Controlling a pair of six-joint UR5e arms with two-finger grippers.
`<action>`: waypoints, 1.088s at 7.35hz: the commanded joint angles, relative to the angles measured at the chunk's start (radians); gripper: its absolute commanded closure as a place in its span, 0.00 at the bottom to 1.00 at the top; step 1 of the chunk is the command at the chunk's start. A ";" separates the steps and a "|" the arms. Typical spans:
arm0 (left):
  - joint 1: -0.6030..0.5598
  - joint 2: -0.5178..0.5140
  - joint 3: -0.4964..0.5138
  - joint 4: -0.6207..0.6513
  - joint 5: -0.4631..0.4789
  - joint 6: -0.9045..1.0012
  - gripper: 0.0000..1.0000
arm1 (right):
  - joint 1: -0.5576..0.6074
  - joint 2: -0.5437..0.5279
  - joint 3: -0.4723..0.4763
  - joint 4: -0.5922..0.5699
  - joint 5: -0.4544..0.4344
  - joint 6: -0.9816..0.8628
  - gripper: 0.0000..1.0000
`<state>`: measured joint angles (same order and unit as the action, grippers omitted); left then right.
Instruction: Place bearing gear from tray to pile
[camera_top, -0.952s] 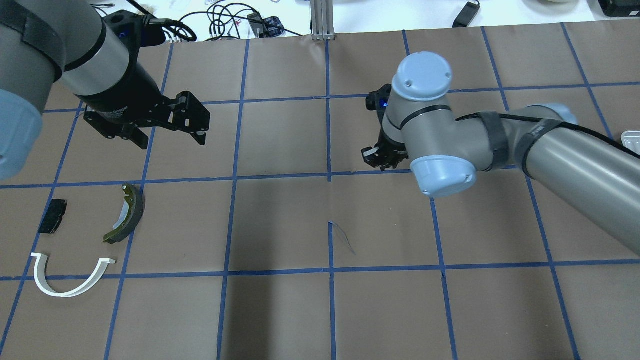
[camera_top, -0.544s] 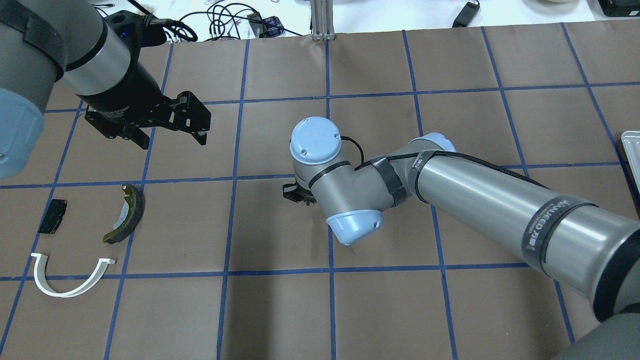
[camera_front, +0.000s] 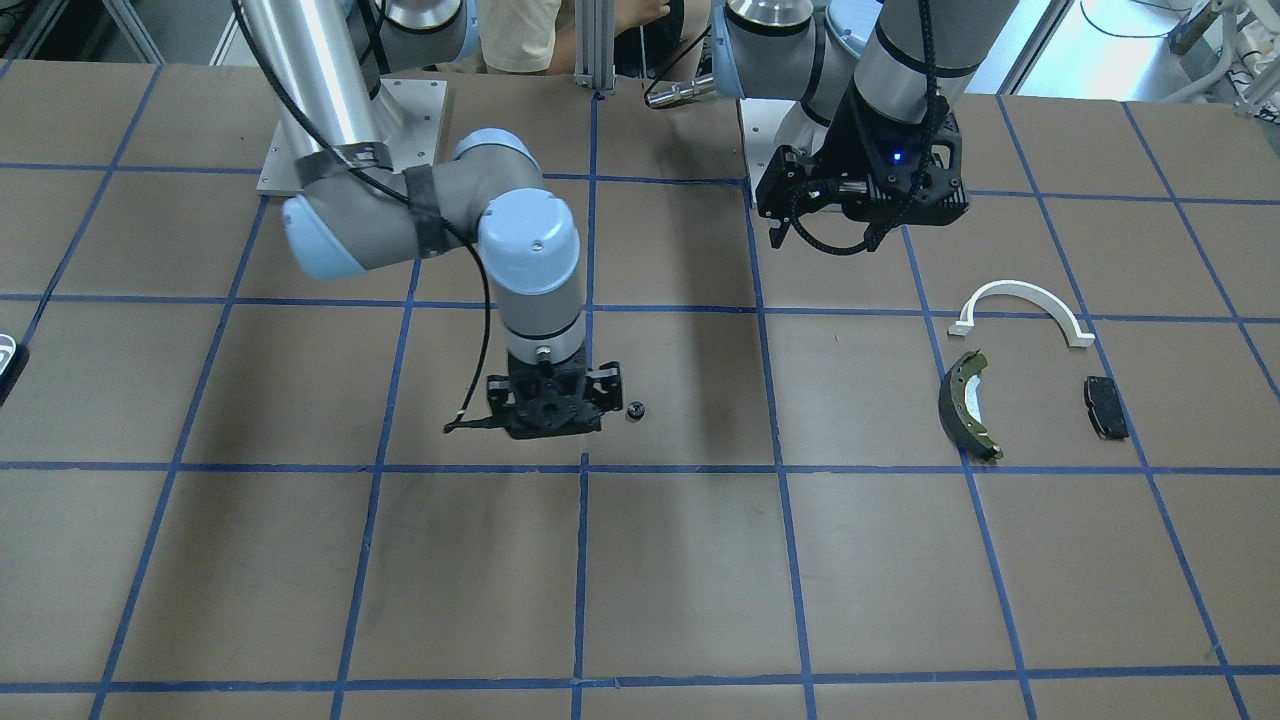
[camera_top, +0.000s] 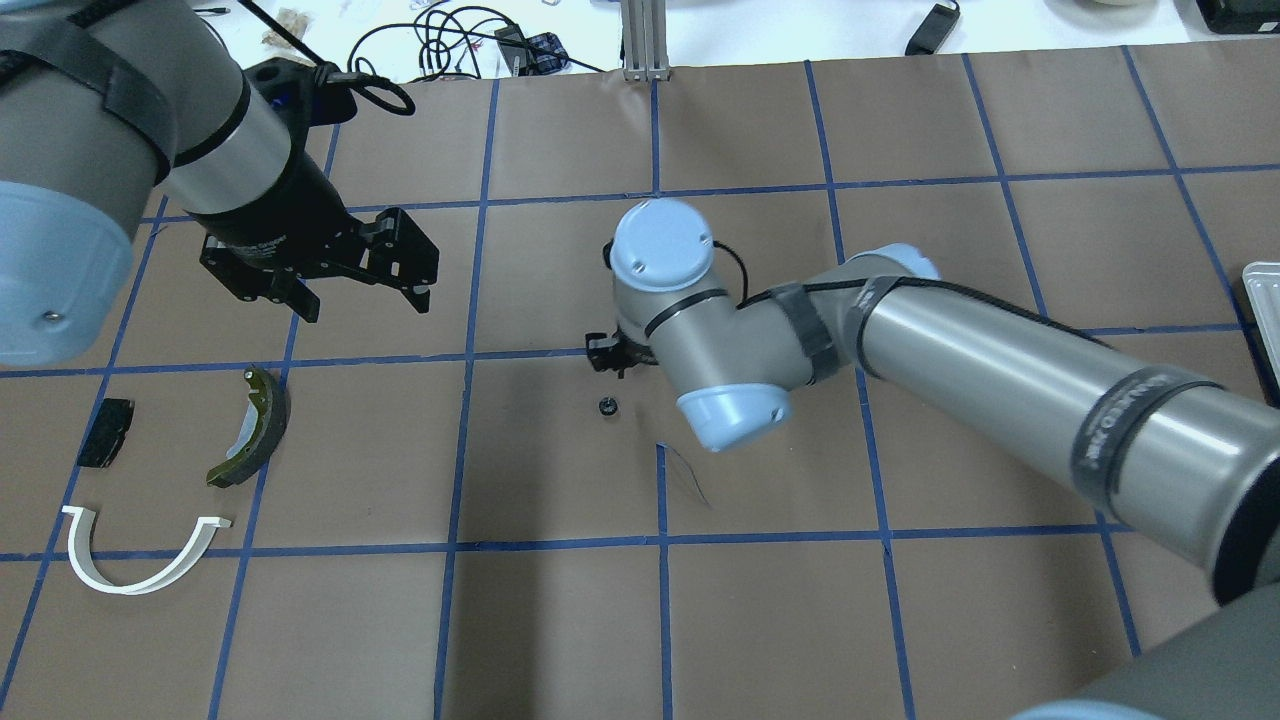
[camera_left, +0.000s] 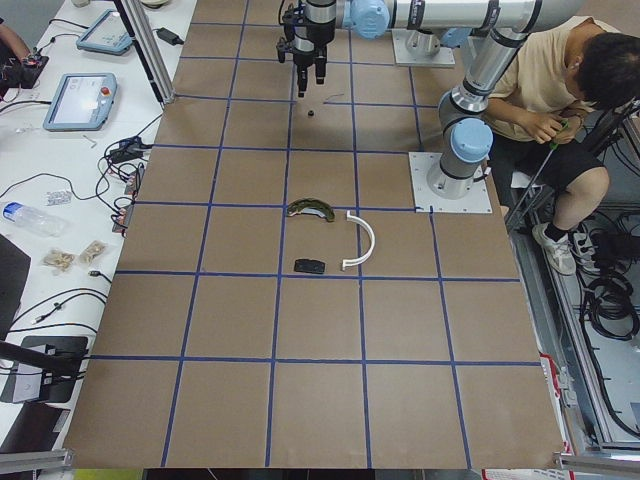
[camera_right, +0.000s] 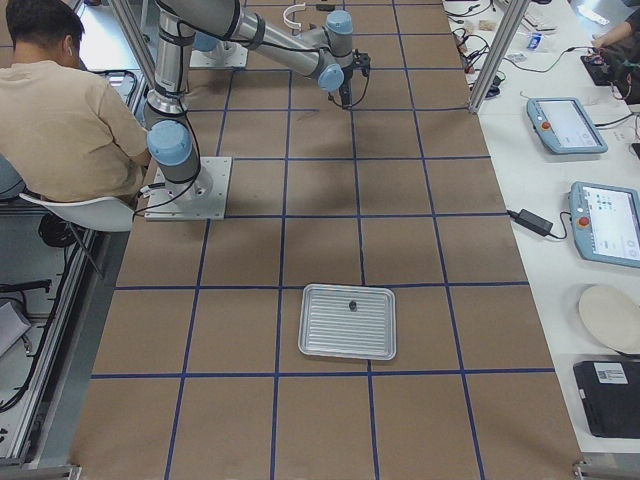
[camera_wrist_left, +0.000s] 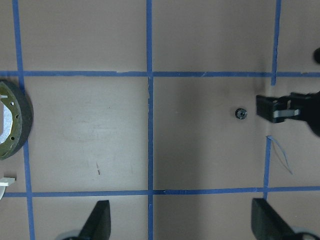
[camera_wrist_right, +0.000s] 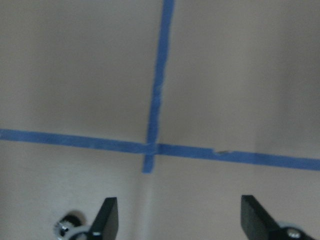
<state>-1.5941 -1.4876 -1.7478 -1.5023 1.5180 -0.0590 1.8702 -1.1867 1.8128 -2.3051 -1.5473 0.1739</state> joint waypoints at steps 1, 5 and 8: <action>-0.065 -0.080 -0.126 0.221 -0.002 -0.124 0.00 | -0.280 -0.143 -0.007 0.203 0.003 -0.389 0.00; -0.268 -0.386 -0.188 0.576 0.008 -0.295 0.00 | -0.855 -0.151 -0.015 0.208 0.001 -1.083 0.00; -0.313 -0.474 -0.191 0.668 0.031 -0.308 0.04 | -1.142 -0.021 -0.020 0.110 0.001 -1.297 0.00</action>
<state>-1.8934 -1.9374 -1.9373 -0.8559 1.5429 -0.3693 0.8527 -1.2648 1.7983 -2.1466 -1.5459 -1.0515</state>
